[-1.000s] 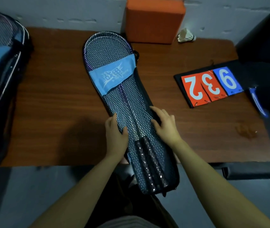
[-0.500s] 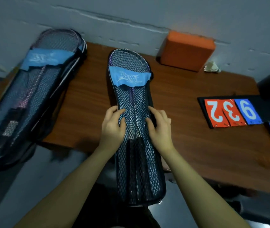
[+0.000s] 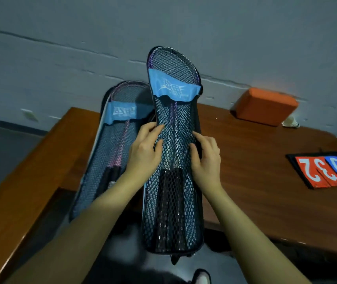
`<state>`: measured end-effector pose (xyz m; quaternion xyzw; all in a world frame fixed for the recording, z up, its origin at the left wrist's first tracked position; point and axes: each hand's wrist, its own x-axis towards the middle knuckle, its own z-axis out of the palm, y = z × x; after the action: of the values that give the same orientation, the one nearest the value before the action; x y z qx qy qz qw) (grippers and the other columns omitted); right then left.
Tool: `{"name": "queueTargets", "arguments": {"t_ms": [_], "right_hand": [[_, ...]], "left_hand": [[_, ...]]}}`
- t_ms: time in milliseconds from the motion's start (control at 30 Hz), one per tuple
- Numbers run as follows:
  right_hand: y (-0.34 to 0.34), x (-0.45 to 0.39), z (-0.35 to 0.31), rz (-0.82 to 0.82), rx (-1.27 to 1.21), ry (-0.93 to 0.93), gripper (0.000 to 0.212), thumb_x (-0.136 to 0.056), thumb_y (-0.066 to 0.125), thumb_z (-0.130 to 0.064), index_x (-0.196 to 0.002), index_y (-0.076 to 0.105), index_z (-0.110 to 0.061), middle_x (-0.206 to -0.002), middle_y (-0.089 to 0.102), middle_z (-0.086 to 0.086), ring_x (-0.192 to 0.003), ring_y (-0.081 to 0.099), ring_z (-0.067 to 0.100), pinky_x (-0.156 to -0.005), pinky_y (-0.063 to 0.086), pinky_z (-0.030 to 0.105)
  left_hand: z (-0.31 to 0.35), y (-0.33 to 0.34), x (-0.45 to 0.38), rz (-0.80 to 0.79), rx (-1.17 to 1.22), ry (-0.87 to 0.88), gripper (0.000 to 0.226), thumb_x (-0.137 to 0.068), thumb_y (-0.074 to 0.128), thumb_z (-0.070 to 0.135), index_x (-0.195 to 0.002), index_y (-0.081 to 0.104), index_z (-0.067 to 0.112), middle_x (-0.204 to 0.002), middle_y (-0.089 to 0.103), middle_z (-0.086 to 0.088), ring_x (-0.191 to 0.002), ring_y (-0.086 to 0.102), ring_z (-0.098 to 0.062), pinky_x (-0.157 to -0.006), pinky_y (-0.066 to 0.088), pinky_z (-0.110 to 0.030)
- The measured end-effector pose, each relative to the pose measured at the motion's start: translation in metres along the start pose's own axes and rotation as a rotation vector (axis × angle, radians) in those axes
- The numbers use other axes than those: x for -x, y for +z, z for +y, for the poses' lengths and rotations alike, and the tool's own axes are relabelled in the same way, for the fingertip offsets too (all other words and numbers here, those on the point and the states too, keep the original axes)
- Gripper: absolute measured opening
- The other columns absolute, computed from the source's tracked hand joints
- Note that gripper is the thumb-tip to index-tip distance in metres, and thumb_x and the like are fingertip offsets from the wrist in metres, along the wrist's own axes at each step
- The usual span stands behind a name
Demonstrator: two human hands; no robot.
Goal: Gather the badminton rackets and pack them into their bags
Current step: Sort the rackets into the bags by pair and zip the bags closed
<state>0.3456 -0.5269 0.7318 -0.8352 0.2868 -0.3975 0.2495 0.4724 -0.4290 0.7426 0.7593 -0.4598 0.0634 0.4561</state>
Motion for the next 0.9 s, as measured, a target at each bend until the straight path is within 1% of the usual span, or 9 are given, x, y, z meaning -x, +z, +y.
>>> {"name": "queueTargets", "arguments": {"t_ms": [100, 167, 300, 467, 600, 667, 733, 800, 900], "right_hand": [[0.025, -0.011, -0.027, -0.021, -0.062, 0.014, 0.033, -0.092, 0.053, -0.008, -0.125, 0.053, -0.008, -0.100, 0.052, 0.001, -0.095, 0.052, 0.017, -0.084, 0.046, 0.042], [0.040, -0.019, -0.040, -0.038, -0.073, 0.007, 0.034, -0.092, 0.054, -0.008, -0.126, 0.053, -0.008, -0.100, 0.051, 0.000, -0.095, 0.052, 0.018, -0.084, 0.047, 0.041], [0.071, -0.032, -0.050, -0.089, -0.079, 0.019, 0.034, -0.093, 0.053, -0.010, -0.127, 0.052, -0.009, -0.103, 0.052, -0.001, -0.097, 0.052, 0.017, -0.087, 0.046, 0.042], [0.110, -0.048, -0.043, -0.128, -0.107, 0.016, 0.033, -0.092, 0.054, -0.010, -0.126, 0.054, -0.009, -0.101, 0.052, -0.003, -0.096, 0.053, 0.018, -0.087, 0.046, 0.045], [0.133, -0.057, -0.030, -0.183, -0.104, 0.027, 0.035, -0.093, 0.053, -0.012, -0.127, 0.052, -0.012, -0.102, 0.051, -0.005, -0.098, 0.053, 0.019, -0.088, 0.045, 0.046], [0.143, -0.059, -0.028, -0.225, -0.092, 0.052, 0.036, -0.093, 0.052, -0.013, -0.129, 0.050, -0.013, -0.103, 0.050, -0.005, -0.099, 0.051, 0.016, -0.090, 0.045, 0.042], [0.151, -0.060, -0.030, -0.292, -0.103, 0.118, 0.040, -0.093, 0.052, -0.010, -0.132, 0.046, -0.013, -0.107, 0.050, -0.003, -0.100, 0.049, 0.011, -0.091, 0.043, 0.033], [0.158, -0.060, -0.032, -0.354, -0.100, 0.188, 0.045, -0.092, 0.052, -0.009, -0.135, 0.042, -0.013, -0.115, 0.051, 0.001, -0.104, 0.049, 0.013, -0.089, 0.039, 0.023], [0.172, -0.060, -0.034, -0.369, -0.077, 0.278, 0.048, -0.090, 0.056, -0.011, -0.136, 0.043, -0.015, -0.120, 0.050, 0.002, -0.107, 0.048, 0.013, -0.087, 0.034, 0.019]], "left_hand": [[-0.025, -0.029, -0.013, -0.022, 0.004, -0.012, 0.039, -0.088, 0.056, 0.005, -0.127, 0.053, 0.007, -0.127, 0.052, -0.010, -0.112, 0.050, -0.018, -0.091, 0.033, -0.015], [-0.042, -0.042, -0.022, -0.038, 0.019, -0.036, 0.040, -0.088, 0.056, 0.006, -0.128, 0.052, 0.007, -0.128, 0.051, -0.010, -0.115, 0.049, -0.019, -0.093, 0.034, -0.018], [-0.071, -0.057, -0.032, -0.058, 0.006, -0.101, 0.041, -0.088, 0.056, 0.005, -0.129, 0.051, 0.005, -0.130, 0.050, -0.010, -0.119, 0.047, -0.021, -0.097, 0.027, -0.013], [-0.104, -0.059, -0.044, -0.083, -0.053, -0.202, 0.039, -0.090, 0.054, 0.008, -0.129, 0.051, 0.007, -0.131, 0.049, -0.007, -0.119, 0.046, -0.020, -0.095, 0.029, -0.019], [-0.127, -0.053, -0.049, -0.122, -0.096, -0.271, 0.040, -0.090, 0.053, 0.008, -0.130, 0.048, 0.006, -0.131, 0.047, -0.008, -0.120, 0.045, -0.021, -0.095, 0.028, -0.019], [-0.137, -0.052, -0.050, -0.158, -0.091, -0.301, 0.042, -0.091, 0.053, 0.008, -0.132, 0.046, 0.004, -0.131, 0.045, -0.008, -0.120, 0.044, -0.021, -0.096, 0.027, -0.017], [-0.147, -0.052, -0.049, -0.194, -0.064, -0.339, 0.043, -0.091, 0.052, 0.007, -0.133, 0.045, 0.004, -0.131, 0.045, -0.008, -0.121, 0.043, -0.020, -0.097, 0.026, -0.016], [-0.157, -0.052, -0.051, -0.212, -0.034, -0.370, 0.043, -0.091, 0.052, 0.005, -0.133, 0.044, 0.005, -0.132, 0.045, -0.009, -0.123, 0.042, -0.021, -0.101, 0.027, -0.019], [-0.173, -0.054, -0.052, -0.237, 0.003, -0.385, 0.044, -0.091, 0.050, 0.004, -0.134, 0.042, 0.006, -0.133, 0.044, -0.009, -0.124, 0.041, -0.021, -0.103, 0.026, -0.020]]}}
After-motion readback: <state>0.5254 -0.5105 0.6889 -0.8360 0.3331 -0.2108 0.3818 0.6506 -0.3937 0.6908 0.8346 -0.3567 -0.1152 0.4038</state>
